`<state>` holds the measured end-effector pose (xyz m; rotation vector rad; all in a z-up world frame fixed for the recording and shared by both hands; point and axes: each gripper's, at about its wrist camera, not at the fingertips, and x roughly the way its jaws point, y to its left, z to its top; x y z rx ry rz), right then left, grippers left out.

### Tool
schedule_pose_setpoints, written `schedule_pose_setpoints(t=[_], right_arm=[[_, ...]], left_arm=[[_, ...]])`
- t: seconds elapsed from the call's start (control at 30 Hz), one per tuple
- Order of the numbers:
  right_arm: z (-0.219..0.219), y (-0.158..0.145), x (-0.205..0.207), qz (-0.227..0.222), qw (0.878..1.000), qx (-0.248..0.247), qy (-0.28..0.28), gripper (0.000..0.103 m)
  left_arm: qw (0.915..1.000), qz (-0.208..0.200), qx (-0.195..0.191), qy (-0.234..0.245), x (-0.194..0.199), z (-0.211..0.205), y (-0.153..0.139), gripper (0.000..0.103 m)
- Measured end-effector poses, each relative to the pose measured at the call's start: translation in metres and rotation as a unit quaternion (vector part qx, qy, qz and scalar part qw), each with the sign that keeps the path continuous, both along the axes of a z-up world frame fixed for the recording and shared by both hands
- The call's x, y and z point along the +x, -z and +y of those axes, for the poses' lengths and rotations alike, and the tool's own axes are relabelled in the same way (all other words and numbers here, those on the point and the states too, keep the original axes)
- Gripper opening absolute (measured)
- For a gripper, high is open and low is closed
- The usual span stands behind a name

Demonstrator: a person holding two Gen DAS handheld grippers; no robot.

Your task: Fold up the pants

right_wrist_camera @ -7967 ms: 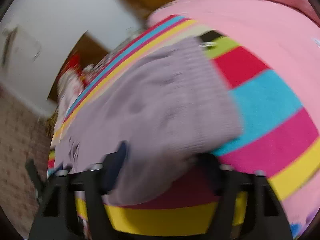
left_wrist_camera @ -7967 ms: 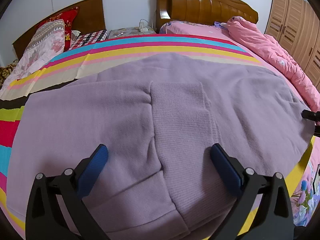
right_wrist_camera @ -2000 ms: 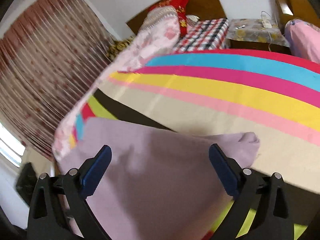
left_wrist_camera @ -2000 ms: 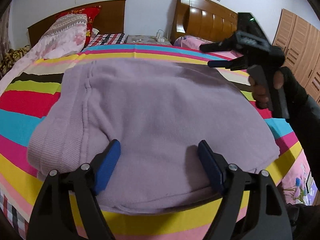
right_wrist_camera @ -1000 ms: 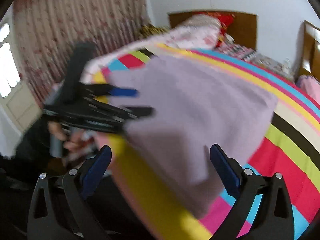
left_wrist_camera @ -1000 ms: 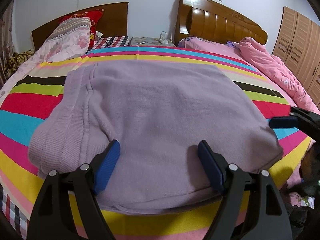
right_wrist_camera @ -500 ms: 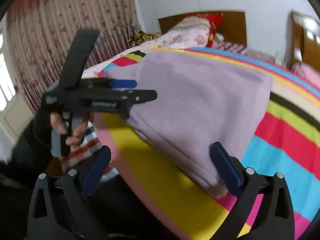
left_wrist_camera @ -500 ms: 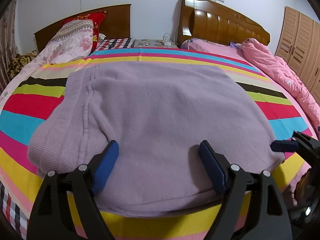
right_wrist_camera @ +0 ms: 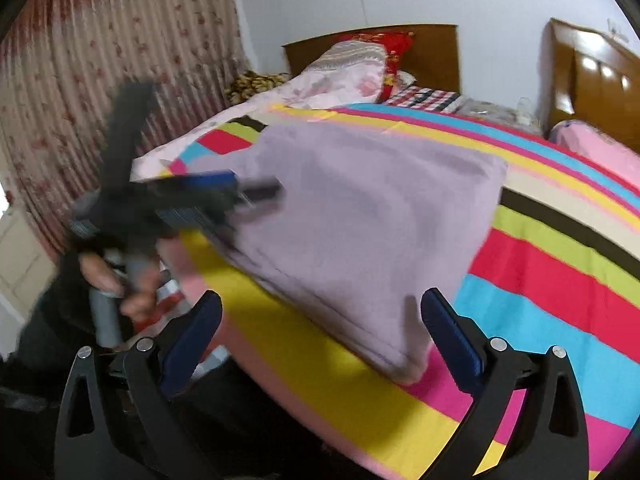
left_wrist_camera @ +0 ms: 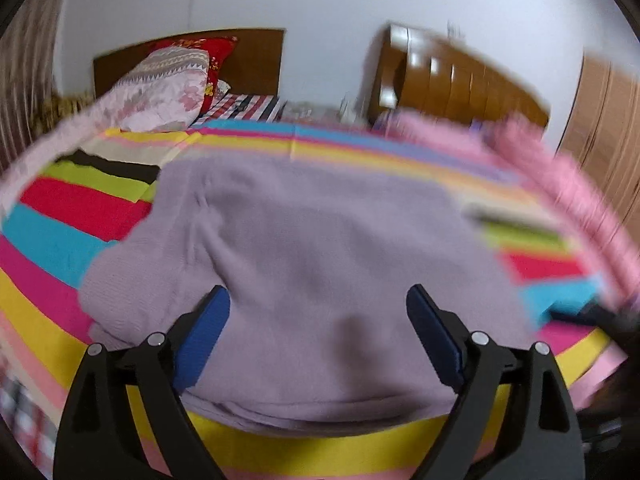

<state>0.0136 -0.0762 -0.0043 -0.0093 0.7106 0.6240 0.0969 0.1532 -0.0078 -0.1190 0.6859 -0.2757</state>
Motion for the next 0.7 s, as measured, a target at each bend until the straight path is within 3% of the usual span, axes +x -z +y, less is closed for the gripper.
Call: schedule_pose_setpoints(t=[0.1,0.17,0.23,0.3,0.37,0.4,0.43,0.53,0.6,0.7], right_arm=[[0.015,-0.006,0.009,-0.003,1.000,0.013,-0.018,0.097],[0.034,-0.003,0.013,-0.003,0.999,0.018,-0.046,0.097],[0.055,0.010,0.019,0.022,0.996,0.013,-0.084,0.097],[0.063,0.020,0.017,0.010,0.997,-0.006,-0.081,0.099],[0.064,0.018,0.014,0.002,0.996,-0.014,-0.084,0.099],[0.061,0.014,0.013,0.001,0.997,-0.012,-0.080,0.099],[0.057,0.009,0.012,-0.002,0.997,-0.007,-0.072,0.098],[0.034,-0.016,-0.006,-0.055,0.998,0.014,-0.038,0.098],[0.015,-0.037,-0.019,-0.108,0.994,0.031,0.004,0.098],[-0.007,-0.060,-0.036,-0.179,0.980,0.042,0.078,0.099]], left_arm=[[0.9999,0.000,0.002,-0.016,0.014,0.018,-0.018,0.101],[0.9980,0.030,0.037,-0.040,0.028,0.023,-0.011,0.101],[0.9904,0.059,0.093,-0.083,0.034,0.027,0.010,0.101],[0.9851,0.069,0.122,-0.100,0.032,0.032,0.028,0.102],[0.9886,0.070,0.086,-0.101,0.028,0.044,0.033,0.102],[0.9901,0.086,0.041,-0.103,0.027,0.056,0.035,0.102],[0.9893,0.086,0.021,-0.116,0.023,0.064,0.034,0.102],[0.9837,0.015,0.034,-0.176,-0.007,0.076,0.001,0.101],[0.9693,-0.066,0.071,-0.226,-0.040,0.075,-0.040,0.101],[0.9479,-0.159,0.099,-0.258,-0.084,0.061,-0.097,0.102]])
